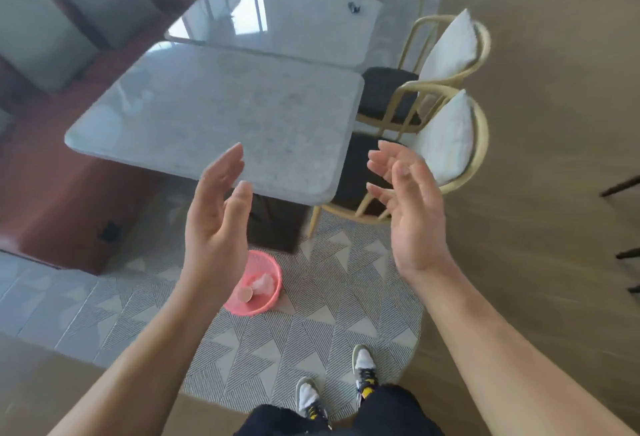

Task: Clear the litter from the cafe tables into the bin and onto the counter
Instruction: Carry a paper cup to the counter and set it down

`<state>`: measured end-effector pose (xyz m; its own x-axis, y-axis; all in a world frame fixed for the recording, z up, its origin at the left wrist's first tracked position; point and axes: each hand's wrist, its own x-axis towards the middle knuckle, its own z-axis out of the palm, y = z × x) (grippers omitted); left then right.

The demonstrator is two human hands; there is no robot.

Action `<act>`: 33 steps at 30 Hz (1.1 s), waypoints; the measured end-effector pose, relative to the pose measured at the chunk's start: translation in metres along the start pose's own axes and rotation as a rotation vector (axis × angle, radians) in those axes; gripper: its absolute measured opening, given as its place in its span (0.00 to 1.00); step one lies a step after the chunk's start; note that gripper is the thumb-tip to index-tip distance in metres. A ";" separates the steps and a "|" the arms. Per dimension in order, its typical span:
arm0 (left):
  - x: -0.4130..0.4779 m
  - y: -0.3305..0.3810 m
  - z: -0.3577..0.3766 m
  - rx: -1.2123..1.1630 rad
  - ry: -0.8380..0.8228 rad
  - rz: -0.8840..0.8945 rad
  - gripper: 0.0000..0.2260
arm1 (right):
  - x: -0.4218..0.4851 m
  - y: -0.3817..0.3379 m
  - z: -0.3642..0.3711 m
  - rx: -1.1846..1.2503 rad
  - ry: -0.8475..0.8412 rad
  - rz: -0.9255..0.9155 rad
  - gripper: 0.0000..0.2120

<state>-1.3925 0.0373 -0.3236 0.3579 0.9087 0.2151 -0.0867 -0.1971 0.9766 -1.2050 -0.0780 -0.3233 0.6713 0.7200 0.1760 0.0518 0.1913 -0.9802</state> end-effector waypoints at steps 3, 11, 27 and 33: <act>0.008 0.012 0.033 -0.032 -0.084 0.017 0.20 | 0.003 -0.017 -0.036 0.011 0.096 -0.045 0.18; 0.019 0.039 0.178 -0.055 -0.397 0.087 0.17 | 0.003 -0.053 -0.173 0.007 0.368 -0.139 0.13; -0.023 0.074 0.576 -0.195 -0.799 0.139 0.16 | 0.039 -0.119 -0.522 -0.134 0.747 -0.219 0.22; -0.006 0.083 0.680 -0.236 -0.862 0.121 0.14 | 0.080 -0.131 -0.608 -0.158 0.792 -0.244 0.20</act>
<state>-0.7695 -0.2350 -0.2384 0.8986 0.2767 0.3405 -0.3235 -0.1064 0.9402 -0.7088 -0.4506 -0.2364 0.9451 -0.0212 0.3261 0.3257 0.1430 -0.9346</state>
